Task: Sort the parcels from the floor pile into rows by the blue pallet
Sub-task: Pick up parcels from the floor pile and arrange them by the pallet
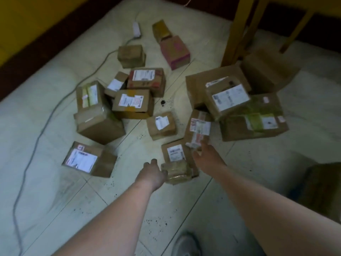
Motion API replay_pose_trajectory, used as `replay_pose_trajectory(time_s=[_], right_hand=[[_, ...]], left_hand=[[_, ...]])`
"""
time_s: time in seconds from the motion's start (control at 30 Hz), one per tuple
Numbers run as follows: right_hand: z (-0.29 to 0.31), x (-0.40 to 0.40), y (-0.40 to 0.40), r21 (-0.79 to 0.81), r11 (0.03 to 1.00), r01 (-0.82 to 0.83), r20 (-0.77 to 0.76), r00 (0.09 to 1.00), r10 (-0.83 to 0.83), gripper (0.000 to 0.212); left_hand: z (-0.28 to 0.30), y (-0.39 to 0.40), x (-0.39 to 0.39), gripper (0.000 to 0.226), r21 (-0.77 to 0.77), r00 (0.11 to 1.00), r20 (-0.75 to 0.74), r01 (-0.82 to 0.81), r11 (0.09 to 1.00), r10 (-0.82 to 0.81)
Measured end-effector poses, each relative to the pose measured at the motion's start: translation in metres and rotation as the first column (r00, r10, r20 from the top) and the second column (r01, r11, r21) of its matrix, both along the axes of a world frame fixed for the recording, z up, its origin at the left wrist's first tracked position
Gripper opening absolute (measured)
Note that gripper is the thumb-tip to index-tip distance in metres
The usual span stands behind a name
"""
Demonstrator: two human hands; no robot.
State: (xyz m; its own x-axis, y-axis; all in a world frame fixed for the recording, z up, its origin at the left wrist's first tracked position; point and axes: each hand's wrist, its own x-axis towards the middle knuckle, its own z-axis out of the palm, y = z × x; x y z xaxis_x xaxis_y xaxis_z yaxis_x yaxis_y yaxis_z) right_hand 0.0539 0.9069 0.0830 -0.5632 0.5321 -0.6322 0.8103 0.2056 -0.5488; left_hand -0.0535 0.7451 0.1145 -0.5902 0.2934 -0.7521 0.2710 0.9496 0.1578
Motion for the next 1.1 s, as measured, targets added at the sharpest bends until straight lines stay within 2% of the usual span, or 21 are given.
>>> replay_pose_trajectory(time_s=[0.1, 0.23, 0.27, 0.33, 0.37, 0.43, 0.57, 0.67, 0.77, 0.83, 0.93, 1.03, 1.1], right_hand=[[-0.040, -0.017, -0.028, -0.067, 0.998, -0.002, 0.067, 0.998, 0.006, 0.055], [-0.088, -0.037, -0.048, -0.224, 0.951, 0.214, 0.179, 0.968, -0.175, 0.059], [-0.098, -0.040, -0.050, -0.270, 0.915, 0.301, 0.226, 0.943, -0.243, 0.062], [-0.112, -0.041, -0.056, -0.385, 0.782, 0.491, 0.295, 0.868, -0.400, 0.070], [-0.115, -0.039, -0.057, -0.421, 0.720, 0.552, 0.304, 0.833, -0.462, 0.071], [-0.115, -0.034, -0.057, -0.446, 0.673, 0.590, 0.280, 0.806, -0.521, 0.074], [-0.089, -0.009, -0.044, -0.411, 0.723, 0.556, 0.183, 0.827, -0.531, 0.078], [-0.045, 0.017, -0.014, -0.373, 0.783, 0.498, 0.083, 0.858, -0.506, 0.056], [0.010, 0.059, 0.030, -0.395, 0.787, 0.473, -0.030, 0.850, -0.526, 0.033], [0.045, 0.097, 0.062, -0.405, 0.780, 0.477, -0.068, 0.835, -0.546, 0.025], [0.098, 0.161, 0.107, -0.395, 0.743, 0.540, -0.105, 0.777, -0.620, 0.021], [0.145, 0.249, 0.149, -0.446, 0.669, 0.595, -0.111, 0.705, -0.701, 0.026], [0.170, 0.325, 0.167, -0.502, 0.588, 0.634, -0.141, 0.611, -0.779, 0.026]], left_hand=[[-0.036, -0.015, -0.013, 0.070, 0.036, 0.986, 0.110, -0.134, 0.990, 0.129], [-0.075, -0.012, -0.017, 0.082, 0.089, 0.882, 0.285, -0.414, 0.906, 0.375], [-0.082, -0.007, -0.016, 0.083, 0.093, 0.827, 0.339, -0.503, 0.859, 0.448], [-0.092, 0.000, -0.010, 0.080, 0.081, 0.707, 0.434, -0.648, 0.758, 0.558], [-0.096, 0.002, -0.007, 0.072, 0.081, 0.675, 0.453, -0.682, 0.727, 0.583], [-0.099, 0.004, -0.003, 0.060, 0.085, 0.637, 0.463, -0.724, 0.684, 0.616], [-0.070, 0.006, 0.015, 0.050, 0.075, 0.545, 0.519, -0.797, 0.600, 0.659], [-0.028, 0.028, 0.031, 0.042, 0.109, 0.533, 0.530, -0.815, 0.570, 0.660], [0.025, 0.072, 0.059, 0.030, 0.117, 0.491, 0.558, -0.845, 0.522, 0.669], [0.059, 0.107, 0.085, 0.030, 0.127, 0.521, 0.566, -0.821, 0.556, 0.639], [0.101, 0.160, 0.131, 0.033, 0.119, 0.577, 0.611, -0.744, 0.657, 0.543], [0.136, 0.215, 0.201, 0.021, 0.142, 0.591, 0.695, -0.670, 0.728, 0.409], [0.150, 0.249, 0.264, 0.016, 0.202, 0.650, 0.708, -0.561, 0.803, 0.276]])
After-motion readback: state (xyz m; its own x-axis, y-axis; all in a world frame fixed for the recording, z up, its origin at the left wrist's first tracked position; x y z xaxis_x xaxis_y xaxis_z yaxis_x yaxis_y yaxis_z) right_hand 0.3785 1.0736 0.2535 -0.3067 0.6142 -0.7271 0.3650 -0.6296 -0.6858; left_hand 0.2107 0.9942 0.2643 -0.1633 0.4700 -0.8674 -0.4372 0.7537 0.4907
